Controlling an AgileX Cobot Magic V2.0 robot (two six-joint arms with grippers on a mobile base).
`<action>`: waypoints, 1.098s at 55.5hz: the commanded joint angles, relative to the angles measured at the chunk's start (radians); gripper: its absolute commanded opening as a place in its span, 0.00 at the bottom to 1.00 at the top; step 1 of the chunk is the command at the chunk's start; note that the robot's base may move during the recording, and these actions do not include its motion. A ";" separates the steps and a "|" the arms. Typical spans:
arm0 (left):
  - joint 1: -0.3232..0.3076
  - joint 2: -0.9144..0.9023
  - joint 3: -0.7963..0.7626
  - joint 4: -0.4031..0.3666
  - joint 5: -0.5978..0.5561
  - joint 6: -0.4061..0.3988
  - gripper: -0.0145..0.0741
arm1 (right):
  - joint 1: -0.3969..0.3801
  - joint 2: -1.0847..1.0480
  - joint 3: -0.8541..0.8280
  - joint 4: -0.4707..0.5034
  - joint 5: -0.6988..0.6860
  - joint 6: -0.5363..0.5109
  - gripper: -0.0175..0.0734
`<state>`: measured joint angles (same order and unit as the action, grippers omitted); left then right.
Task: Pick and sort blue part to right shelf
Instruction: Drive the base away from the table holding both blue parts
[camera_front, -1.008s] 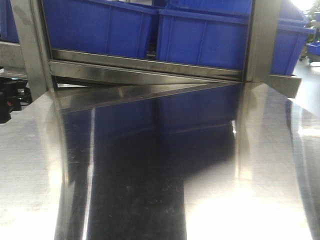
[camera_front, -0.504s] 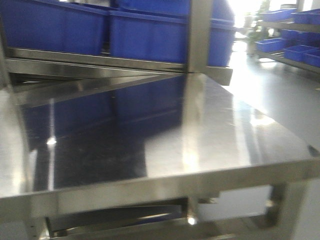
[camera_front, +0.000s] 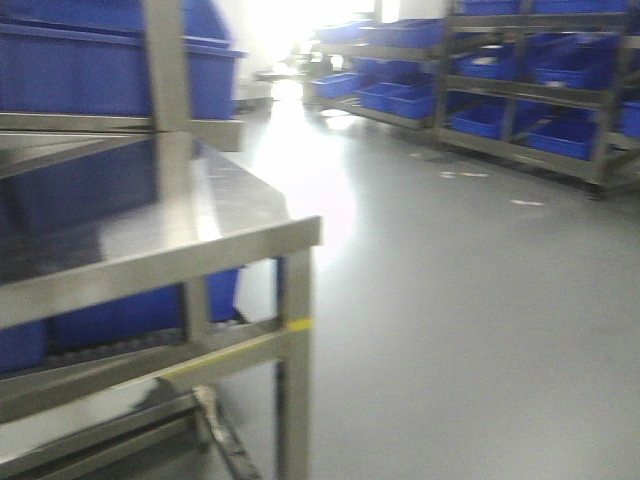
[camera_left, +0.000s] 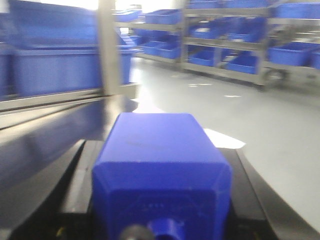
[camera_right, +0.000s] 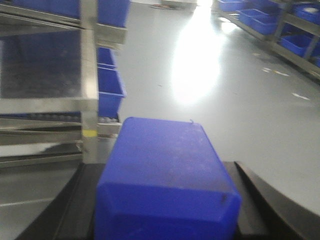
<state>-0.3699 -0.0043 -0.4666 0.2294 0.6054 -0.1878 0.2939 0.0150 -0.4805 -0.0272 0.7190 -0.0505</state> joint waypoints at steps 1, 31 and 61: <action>-0.006 -0.010 -0.026 0.005 -0.094 -0.008 0.46 | -0.006 0.023 -0.028 -0.003 -0.092 0.002 0.41; -0.006 -0.010 -0.026 0.005 -0.094 -0.008 0.46 | -0.006 0.023 -0.028 -0.003 -0.092 0.002 0.41; -0.006 -0.010 -0.026 0.005 -0.094 -0.008 0.46 | -0.006 0.023 -0.028 -0.003 -0.092 0.002 0.41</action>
<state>-0.3699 -0.0043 -0.4666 0.2294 0.6054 -0.1878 0.2939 0.0150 -0.4805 -0.0272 0.7190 -0.0505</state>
